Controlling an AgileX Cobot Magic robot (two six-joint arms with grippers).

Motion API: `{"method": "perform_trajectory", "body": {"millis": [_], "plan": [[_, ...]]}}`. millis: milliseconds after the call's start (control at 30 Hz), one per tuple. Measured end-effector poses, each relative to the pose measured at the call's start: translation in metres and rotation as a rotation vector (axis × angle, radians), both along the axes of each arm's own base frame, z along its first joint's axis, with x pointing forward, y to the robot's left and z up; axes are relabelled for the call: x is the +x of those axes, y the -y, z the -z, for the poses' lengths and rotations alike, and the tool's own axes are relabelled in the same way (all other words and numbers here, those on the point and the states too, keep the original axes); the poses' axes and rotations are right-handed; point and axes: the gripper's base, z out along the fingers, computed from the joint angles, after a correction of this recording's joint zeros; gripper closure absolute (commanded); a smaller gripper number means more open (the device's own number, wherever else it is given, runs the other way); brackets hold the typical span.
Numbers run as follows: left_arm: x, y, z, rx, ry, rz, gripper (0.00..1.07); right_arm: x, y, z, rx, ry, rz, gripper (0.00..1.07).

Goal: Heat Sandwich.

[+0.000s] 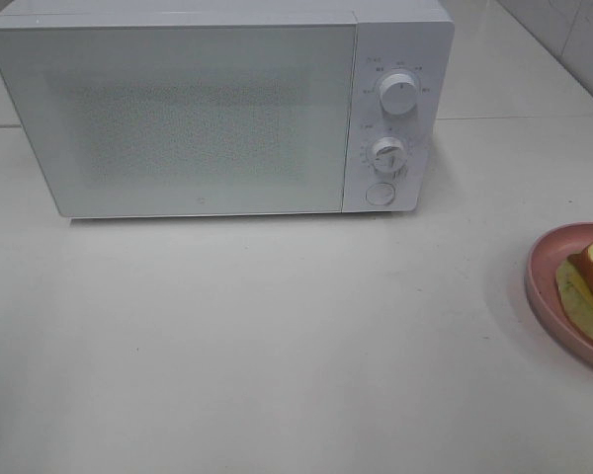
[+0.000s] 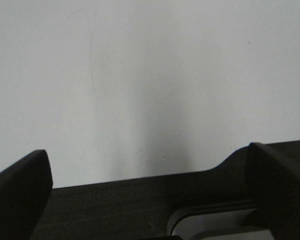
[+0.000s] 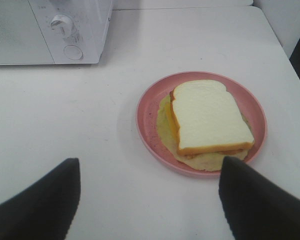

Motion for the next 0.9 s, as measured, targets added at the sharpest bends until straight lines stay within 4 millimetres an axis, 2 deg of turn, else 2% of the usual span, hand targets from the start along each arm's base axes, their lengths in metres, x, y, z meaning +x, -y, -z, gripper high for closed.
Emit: {"method": "perform_trajectory", "body": {"millis": [33, 167, 400, 900], "plan": [[0.000, 0.000, 0.000, 0.000, 0.000, 0.000, 0.05, 0.000, 0.000, 0.000, 0.000, 0.000, 0.000, 0.33], [-0.022, 0.000, -0.005, -0.008, 0.153, 0.000, 0.05, 0.000, 0.000, 0.000, 0.000, 0.000, 0.000, 0.33], [-0.042, -0.001, -0.001, -0.019, 0.327, -0.003, 0.05, 0.000, 0.000, 0.000, 0.000, 0.000, 0.000, 0.33], [-0.060, 0.000, -0.003, -0.037, 0.455, -0.021, 0.05, 0.000, 0.000, 0.000, 0.000, 0.000, 0.000, 0.33]]}}
